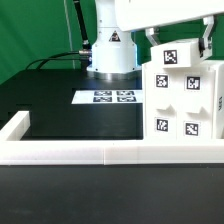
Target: Assemble cabinet
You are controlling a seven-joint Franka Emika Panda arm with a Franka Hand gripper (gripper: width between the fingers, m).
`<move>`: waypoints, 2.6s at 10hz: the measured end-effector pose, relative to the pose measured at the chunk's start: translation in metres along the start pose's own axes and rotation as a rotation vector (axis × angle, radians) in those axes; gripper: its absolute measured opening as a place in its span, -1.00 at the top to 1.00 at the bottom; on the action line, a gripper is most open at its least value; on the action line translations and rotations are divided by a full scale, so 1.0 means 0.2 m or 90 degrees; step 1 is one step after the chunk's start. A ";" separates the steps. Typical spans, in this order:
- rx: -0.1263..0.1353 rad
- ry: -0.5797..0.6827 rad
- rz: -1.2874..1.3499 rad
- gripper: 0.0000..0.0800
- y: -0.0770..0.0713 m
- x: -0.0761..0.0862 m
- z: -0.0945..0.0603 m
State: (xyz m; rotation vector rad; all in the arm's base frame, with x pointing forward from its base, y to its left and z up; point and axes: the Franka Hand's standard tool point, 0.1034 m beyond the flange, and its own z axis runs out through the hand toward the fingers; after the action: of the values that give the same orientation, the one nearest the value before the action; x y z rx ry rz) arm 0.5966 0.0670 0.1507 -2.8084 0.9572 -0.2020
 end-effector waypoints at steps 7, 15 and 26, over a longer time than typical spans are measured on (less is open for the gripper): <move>-0.007 -0.015 0.195 -0.40 0.01 -0.01 0.00; 0.001 -0.038 0.630 -0.41 -0.02 -0.08 0.00; 0.020 -0.089 0.972 -0.41 -0.08 -0.13 -0.01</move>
Offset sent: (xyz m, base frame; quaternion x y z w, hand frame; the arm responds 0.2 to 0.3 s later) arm 0.0025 0.0041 0.0034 -0.0155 -0.0009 0.1144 0.9933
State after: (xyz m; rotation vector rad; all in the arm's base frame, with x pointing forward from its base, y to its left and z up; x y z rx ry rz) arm 0.5853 0.0945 0.1535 -1.3271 2.5261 0.1844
